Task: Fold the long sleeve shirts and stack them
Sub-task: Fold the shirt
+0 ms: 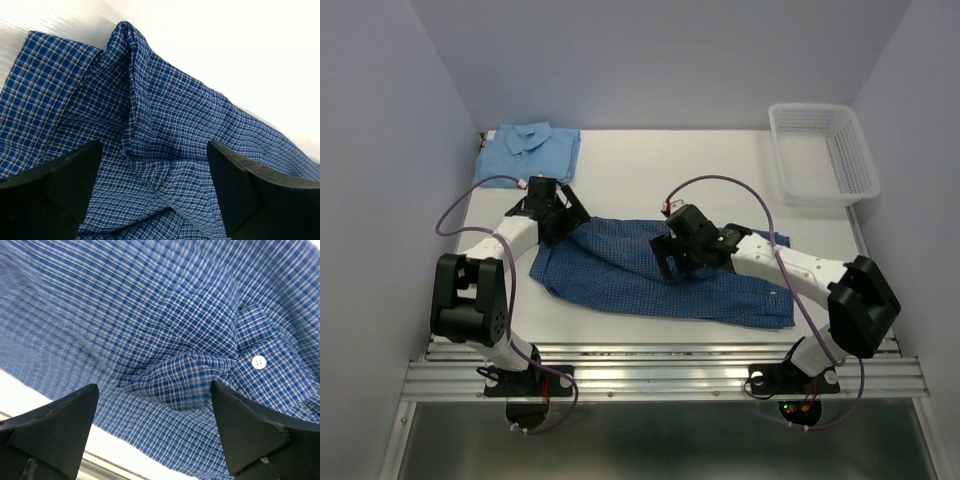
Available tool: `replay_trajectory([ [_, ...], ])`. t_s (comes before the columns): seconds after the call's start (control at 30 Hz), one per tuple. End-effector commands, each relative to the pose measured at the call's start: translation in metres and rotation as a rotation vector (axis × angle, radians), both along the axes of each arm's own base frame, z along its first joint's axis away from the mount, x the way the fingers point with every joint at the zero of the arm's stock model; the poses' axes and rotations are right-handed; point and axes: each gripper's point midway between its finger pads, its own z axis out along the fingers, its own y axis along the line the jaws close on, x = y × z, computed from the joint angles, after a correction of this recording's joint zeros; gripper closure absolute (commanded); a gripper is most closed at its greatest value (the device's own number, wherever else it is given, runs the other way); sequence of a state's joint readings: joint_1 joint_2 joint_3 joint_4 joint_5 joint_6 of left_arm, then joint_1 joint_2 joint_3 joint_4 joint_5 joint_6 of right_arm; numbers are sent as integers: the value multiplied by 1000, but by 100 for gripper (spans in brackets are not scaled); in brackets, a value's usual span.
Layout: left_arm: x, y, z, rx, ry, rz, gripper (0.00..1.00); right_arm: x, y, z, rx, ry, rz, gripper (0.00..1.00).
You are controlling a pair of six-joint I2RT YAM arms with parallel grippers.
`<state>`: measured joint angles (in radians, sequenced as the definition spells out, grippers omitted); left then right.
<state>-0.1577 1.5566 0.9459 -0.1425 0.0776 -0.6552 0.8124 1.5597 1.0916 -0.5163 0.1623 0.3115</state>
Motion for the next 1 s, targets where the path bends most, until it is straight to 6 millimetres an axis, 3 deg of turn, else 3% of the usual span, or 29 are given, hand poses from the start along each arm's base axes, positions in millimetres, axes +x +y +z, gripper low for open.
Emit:
replay_trajectory([
  [0.0, 13, 1, 18, 25, -50, -4, 1, 15, 2, 60, 118, -172, -41, 0],
  [0.1, 15, 1, 20, 24, -54, -4, 1, 31, -23, 75, 133, -229, -197, 0],
  [0.13, 15, 1, 20, 24, -54, -3, 1, 42, -42, 75, 137, -230, -272, 0],
  [0.2, 17, 1, 23, 27, -61, -4, 1, 48, -63, 69, 176, -183, -377, 0],
  [0.23, 18, 1, 26, 25, -68, -5, 1, 57, -84, 64, 203, -154, -468, 0],
  [0.3, 20, -2, 31, 17, -83, -16, 1, 58, -100, 51, 207, -115, -520, 0],
  [0.4, 22, -5, 36, 3, -96, -28, 1, 56, -99, 39, 179, -77, -469, 0],
  [0.6, 24, -6, 34, 3, -91, -39, 1, 46, -99, -7, 66, 33, -377, 0],
  [0.9, 19, -6, 29, 3, -77, -39, 1, 38, -100, -43, 17, 116, -373, 0],
  [0.97, 18, -6, 29, 2, -78, -38, 1, 41, -97, -43, 36, 105, -375, 1],
])
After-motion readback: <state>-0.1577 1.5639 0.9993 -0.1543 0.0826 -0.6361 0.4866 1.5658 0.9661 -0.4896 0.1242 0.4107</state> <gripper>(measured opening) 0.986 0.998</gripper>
